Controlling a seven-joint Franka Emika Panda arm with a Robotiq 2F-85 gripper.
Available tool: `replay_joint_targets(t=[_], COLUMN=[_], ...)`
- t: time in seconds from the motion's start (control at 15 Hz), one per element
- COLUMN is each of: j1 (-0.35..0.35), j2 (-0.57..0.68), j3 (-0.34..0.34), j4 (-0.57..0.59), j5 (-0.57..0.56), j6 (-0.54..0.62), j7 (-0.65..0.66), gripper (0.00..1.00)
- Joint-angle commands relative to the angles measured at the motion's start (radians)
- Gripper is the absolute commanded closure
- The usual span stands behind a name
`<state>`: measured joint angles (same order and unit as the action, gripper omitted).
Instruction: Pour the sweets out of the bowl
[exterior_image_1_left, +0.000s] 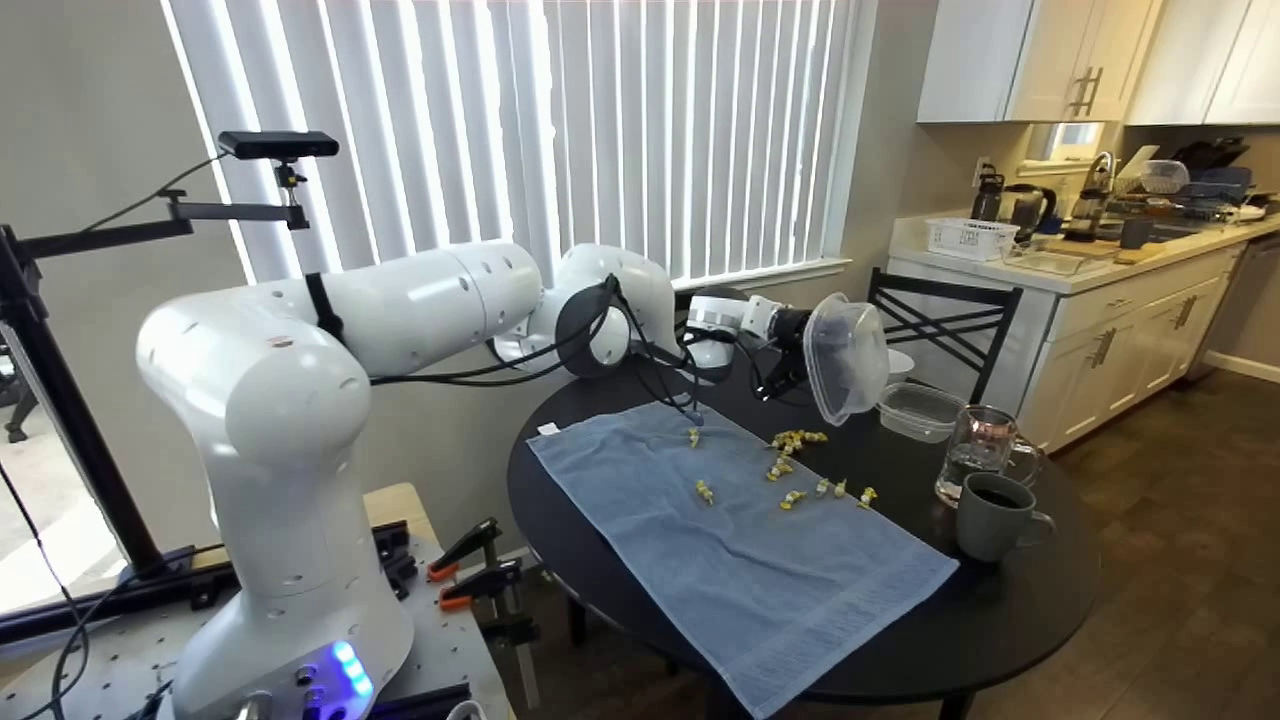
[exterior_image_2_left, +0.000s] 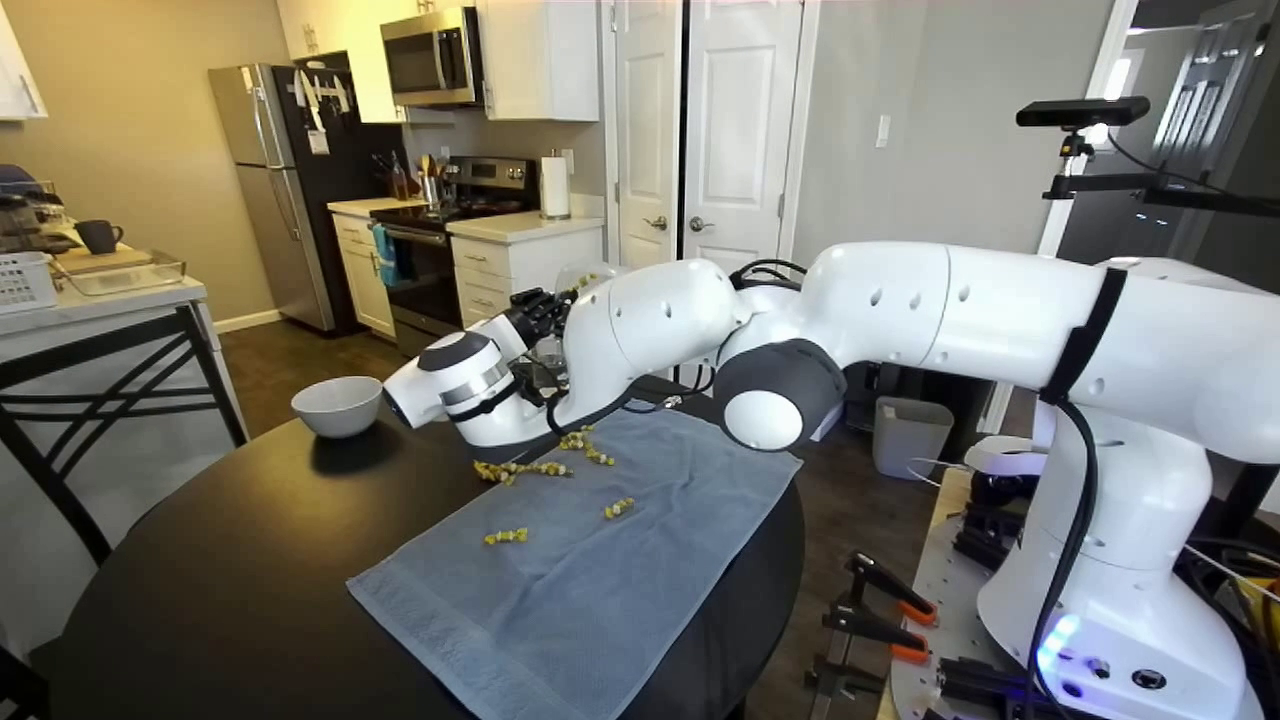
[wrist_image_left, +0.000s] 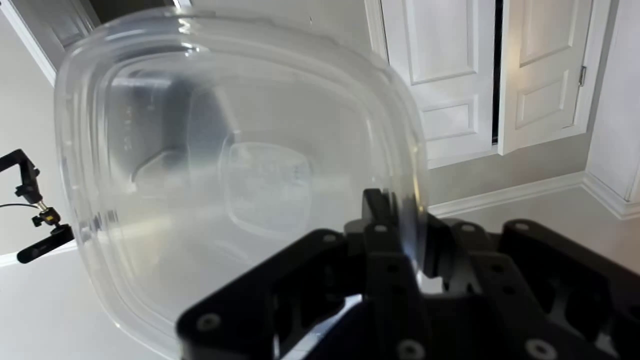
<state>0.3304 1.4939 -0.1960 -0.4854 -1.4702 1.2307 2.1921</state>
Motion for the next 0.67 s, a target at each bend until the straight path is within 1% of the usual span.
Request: replay_joint_targets(t=[0.0, 0.27, 0.4, 0.47, 0.6], j1=[0.007, 0.002, -0.010, -0.021, -0.034], j2=[0.000, 0.000, 0.000, 0.000, 0.000], j3=[-0.019, 0.005, 0.028, 0.048, 0.055], j4=[0.004, 0.014, 0.039, 0.065, 0.099], j5=[0.002, 0.042, 0.096, 0.144, 0.219], j6=[0.027, 0.000, -0.020, -0.026, -0.026], j7=[0.009, -0.006, -0.020, -0.040, -0.053], gripper=[0.99, 0.99, 0.99, 0.99, 0.99])
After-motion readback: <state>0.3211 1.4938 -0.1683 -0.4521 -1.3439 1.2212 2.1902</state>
